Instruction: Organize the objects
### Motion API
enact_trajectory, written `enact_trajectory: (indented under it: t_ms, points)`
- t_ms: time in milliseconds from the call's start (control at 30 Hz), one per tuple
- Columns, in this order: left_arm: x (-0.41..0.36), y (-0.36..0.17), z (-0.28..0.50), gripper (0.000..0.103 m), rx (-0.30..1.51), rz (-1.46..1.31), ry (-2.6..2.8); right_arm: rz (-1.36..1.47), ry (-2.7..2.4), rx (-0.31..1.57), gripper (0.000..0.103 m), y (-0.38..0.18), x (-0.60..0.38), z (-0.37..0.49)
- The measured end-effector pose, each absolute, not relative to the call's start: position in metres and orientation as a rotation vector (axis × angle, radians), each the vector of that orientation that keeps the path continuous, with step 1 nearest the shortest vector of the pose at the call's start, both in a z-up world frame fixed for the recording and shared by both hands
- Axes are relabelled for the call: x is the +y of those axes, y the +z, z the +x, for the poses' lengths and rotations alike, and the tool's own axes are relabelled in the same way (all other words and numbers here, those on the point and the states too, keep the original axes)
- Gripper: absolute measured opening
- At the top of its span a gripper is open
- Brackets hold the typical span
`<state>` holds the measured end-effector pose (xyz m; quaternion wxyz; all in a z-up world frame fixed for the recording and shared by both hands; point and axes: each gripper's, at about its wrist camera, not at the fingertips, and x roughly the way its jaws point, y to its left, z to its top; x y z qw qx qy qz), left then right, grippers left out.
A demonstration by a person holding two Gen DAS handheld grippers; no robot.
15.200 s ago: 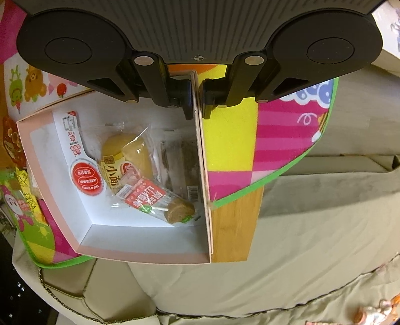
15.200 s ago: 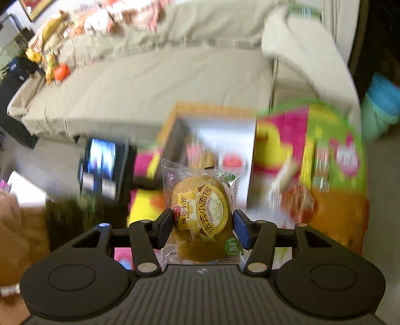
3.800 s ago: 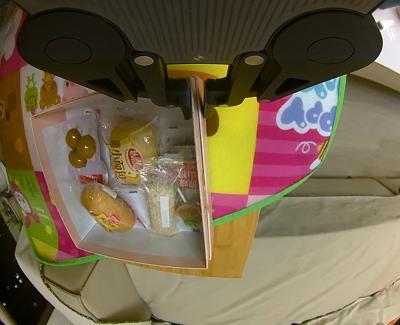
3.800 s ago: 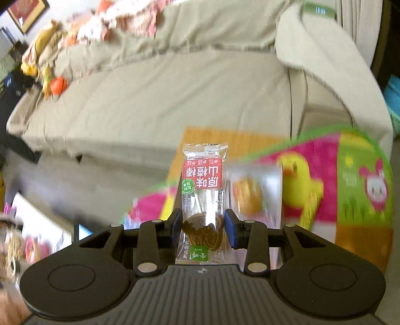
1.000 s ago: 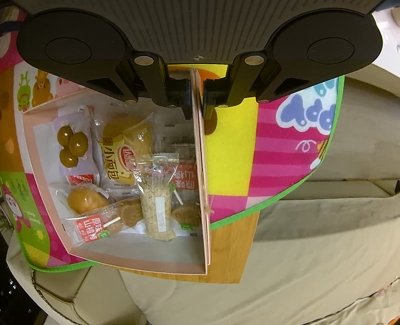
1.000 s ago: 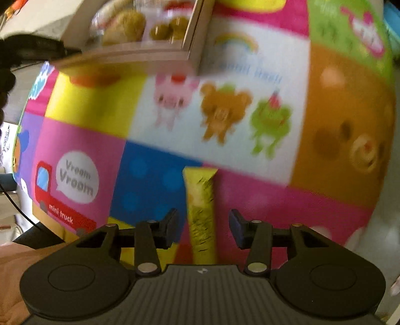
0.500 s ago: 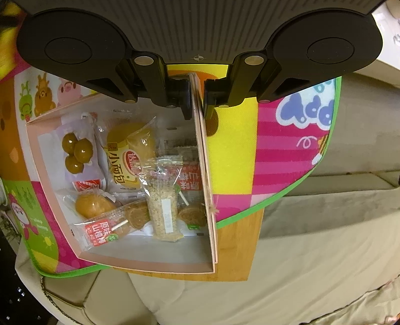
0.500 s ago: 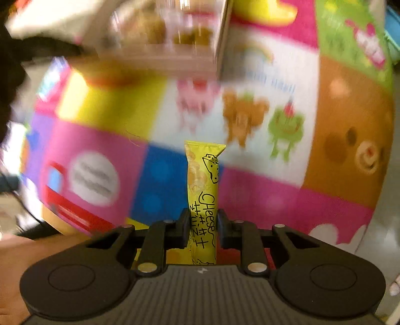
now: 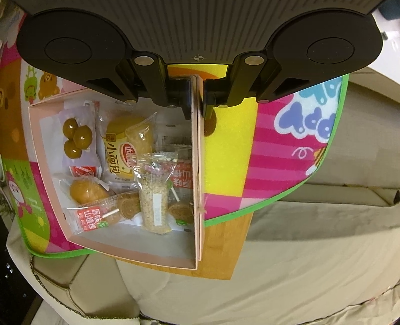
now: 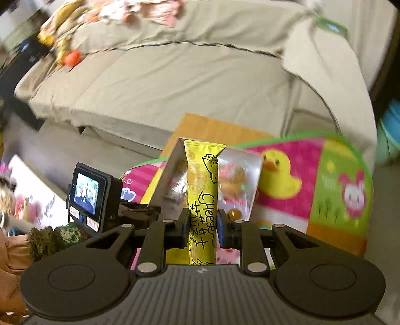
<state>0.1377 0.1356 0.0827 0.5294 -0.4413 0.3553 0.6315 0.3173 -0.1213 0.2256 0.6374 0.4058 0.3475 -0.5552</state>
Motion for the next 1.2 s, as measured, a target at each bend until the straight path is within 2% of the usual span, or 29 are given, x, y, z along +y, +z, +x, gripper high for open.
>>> enact_trajectory:
  t_ms: [267, 667, 933, 1033, 1100, 1200]
  points:
    - [0.129, 0.082, 0.133, 0.010, 0.812, -1.052, 1.526, 0.783, -1.219, 0.890, 0.021, 0.235, -0.149, 0.342]
    - [0.126, 0.082, 0.134, 0.010, 0.821, -1.020, 1.529, 0.753, -1.227, 0.976, 0.022, 0.169, -0.178, 0.351]
    - [0.127, 0.083, 0.133, 0.011, 0.834, -1.016, 1.503, 0.809, -1.245, 0.975, 0.024, 0.152, -0.158, 0.331]
    - [0.127, 0.083, 0.134, 0.012, 0.855, -1.001, 1.486, 0.829, -1.235, 0.995, 0.032, 0.138, -0.149, 0.328]
    - [0.128, 0.083, 0.135, 0.012, 0.868, -0.990, 1.471, 0.846, -1.228, 1.015, 0.052, 0.123, -0.140, 0.329]
    - [0.132, 0.083, 0.139, 0.012, 0.921, -0.935, 1.439, 0.843, -1.243, 1.069, 0.058, 0.095, -0.120, 0.336]
